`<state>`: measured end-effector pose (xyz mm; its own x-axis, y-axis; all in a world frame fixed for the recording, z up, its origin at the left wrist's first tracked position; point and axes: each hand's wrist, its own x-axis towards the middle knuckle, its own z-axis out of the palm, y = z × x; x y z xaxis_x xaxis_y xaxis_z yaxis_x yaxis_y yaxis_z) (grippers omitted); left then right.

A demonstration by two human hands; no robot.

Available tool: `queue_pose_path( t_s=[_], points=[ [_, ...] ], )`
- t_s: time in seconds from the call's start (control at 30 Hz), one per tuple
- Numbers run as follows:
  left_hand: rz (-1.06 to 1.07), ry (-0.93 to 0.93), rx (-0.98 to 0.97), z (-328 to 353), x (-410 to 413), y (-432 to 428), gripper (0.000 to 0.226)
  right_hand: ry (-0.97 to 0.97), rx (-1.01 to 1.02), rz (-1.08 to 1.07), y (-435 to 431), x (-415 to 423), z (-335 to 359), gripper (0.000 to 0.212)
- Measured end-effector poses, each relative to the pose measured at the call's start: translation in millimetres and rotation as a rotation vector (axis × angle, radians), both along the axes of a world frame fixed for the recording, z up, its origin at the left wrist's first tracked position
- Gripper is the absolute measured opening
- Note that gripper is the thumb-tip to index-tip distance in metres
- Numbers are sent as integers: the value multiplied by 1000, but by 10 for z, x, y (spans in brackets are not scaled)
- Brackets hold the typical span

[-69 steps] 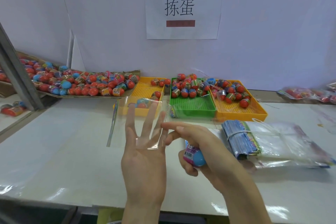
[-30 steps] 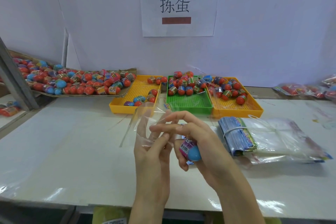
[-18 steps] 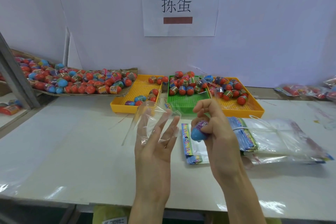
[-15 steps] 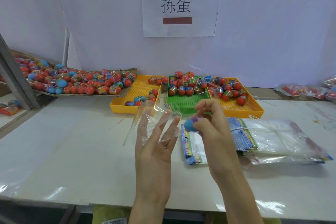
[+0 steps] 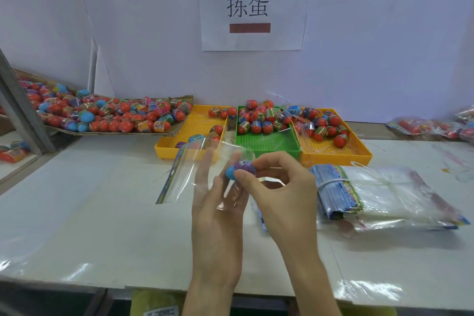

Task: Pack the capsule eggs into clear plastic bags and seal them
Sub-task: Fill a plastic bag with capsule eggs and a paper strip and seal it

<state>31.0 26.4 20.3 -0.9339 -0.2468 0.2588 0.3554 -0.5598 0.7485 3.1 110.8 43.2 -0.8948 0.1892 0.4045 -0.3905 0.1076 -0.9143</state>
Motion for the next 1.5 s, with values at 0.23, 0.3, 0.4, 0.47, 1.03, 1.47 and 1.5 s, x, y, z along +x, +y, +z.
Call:
queue_pose_path(
  t_s=[0.23, 0.3, 0.4, 0.47, 1.03, 1.47, 1.5],
  points=[
    [18, -43, -10, -9, -12, -36, 39, -59, 72, 170, -79, 23, 2, 19],
    [49, -43, -19, 6, -10, -46, 38, -70, 67, 153, -68, 26, 8, 21],
    [78, -8, -44, 27, -3, -68, 42, -99, 37, 97, 19, -2, 34, 19],
    [82, 17, -60, 28, -3, -88, 45, -139, 1, 145, 102, -16, 65, 18],
    [79, 36, -115, -7, 13, -110, 50, -441, 84, 547, 207, -15, 63, 47],
    [22, -59, -56, -51, -31, -52, 49, -344, 69, 727, 249, 6, 89, 49],
    [19, -57, -45, -43, -28, -53, 49, -331, 57, 701, 259, 8, 94, 46]
  ],
)
